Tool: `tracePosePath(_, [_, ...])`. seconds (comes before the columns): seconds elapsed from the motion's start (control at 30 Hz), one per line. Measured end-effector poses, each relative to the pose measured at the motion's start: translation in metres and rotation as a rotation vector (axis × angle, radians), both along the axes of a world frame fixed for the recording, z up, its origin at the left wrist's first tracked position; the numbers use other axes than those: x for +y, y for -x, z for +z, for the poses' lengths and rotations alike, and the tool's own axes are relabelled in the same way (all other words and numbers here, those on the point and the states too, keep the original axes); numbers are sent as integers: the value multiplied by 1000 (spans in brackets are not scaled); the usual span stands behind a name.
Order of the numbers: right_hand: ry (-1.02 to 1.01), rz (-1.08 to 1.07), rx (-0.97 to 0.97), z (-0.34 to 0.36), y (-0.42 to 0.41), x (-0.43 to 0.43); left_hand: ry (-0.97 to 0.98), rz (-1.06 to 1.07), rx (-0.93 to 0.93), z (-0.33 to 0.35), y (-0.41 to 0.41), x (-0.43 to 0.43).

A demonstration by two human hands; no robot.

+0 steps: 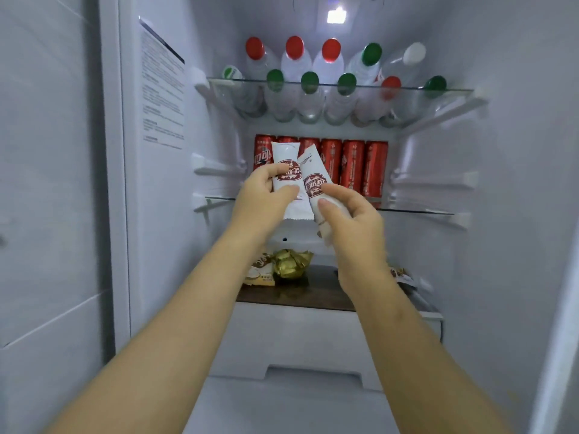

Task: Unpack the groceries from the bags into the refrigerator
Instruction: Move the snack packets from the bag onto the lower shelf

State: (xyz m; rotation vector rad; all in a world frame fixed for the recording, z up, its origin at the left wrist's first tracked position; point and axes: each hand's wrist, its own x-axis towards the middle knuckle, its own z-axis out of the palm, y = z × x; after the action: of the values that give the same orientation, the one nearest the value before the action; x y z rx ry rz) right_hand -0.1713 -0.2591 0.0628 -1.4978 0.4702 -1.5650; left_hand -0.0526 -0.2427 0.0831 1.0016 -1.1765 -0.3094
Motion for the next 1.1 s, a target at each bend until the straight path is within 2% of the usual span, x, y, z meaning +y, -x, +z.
tracePosePath(0.2, [39, -96, 162, 50, -33, -30, -160, 160, -133, 51, -44, -27])
tracePosePath(0.4, [70, -209, 389, 69, -66, -66, -299, 280, -287, 61, -66, -51])
tracePosePath(0.6, [-54, -140, 606, 81, -86, -92, -425, 409, -406, 52, -83, -79])
tracePosePath(0.7, [-136, -108, 640, 79, -89, -99, -499, 463, -468, 50, -90, -92])
tracePosePath(0.8, [-170, -66, 660, 77, -92, -109, -526, 502, -519, 49, -96, -100])
tracePosePath(0.97, [-128, -8, 797, 74, -99, -116, -509, 569, -592, 43, -99, -107])
tracePosePath(1.1, [-55, -68, 842, 71, -107, -121, -449, 589, -671, 37, -99, -105])
